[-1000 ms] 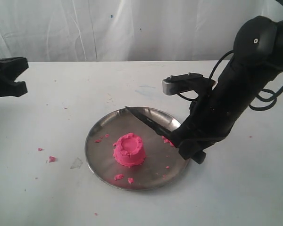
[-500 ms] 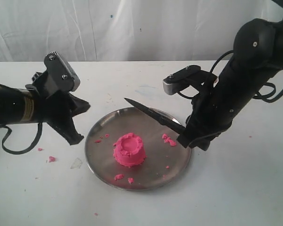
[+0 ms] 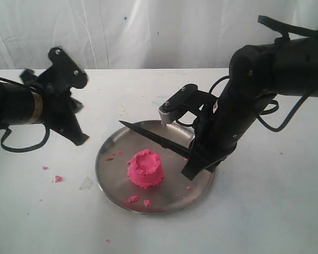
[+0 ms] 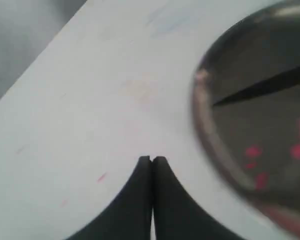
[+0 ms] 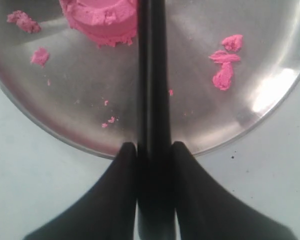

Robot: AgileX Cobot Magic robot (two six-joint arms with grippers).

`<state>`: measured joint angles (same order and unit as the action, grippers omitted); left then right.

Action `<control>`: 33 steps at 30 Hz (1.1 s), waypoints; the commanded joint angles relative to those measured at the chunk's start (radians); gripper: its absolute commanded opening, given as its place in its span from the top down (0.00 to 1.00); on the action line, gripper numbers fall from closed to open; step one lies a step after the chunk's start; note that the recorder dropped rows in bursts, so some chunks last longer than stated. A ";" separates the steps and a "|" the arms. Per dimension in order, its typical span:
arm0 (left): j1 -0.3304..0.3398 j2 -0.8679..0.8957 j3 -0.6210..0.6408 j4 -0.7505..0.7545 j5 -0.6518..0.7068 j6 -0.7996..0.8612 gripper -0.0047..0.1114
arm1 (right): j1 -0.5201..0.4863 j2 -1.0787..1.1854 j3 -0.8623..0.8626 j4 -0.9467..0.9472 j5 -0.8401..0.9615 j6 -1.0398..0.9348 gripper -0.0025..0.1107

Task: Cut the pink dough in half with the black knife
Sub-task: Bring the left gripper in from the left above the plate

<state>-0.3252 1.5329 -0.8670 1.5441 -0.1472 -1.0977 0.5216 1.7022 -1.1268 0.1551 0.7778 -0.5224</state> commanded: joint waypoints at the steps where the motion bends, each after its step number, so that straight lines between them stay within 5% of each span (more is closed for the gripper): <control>1: -0.026 -0.007 -0.006 -0.135 0.382 0.099 0.96 | 0.004 -0.002 0.002 -0.003 0.002 -0.005 0.98; 3: -0.042 -0.003 -0.059 -0.617 0.438 0.521 0.96 | 0.004 -0.002 0.002 -0.003 0.002 -0.005 0.98; 6: -0.063 0.051 -0.263 -1.349 0.804 1.229 0.96 | 0.007 -0.002 0.002 0.003 0.019 -0.005 0.98; 8: -0.063 0.055 -0.320 -1.544 0.796 1.362 0.96 | 0.007 -0.002 0.002 0.003 0.060 -0.005 0.98; 17: -0.063 0.051 -0.333 -1.637 0.686 1.364 0.96 | 0.007 -0.002 0.002 0.001 0.075 -0.106 0.98; 33: -0.063 0.051 -0.333 -1.637 0.686 1.366 0.96 | 0.007 -0.124 0.147 -0.054 -0.052 -0.013 0.98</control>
<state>-0.3867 1.5890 -1.1961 -0.0828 0.5315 0.2660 0.5268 1.5910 -1.0023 0.0898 0.7618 -0.5397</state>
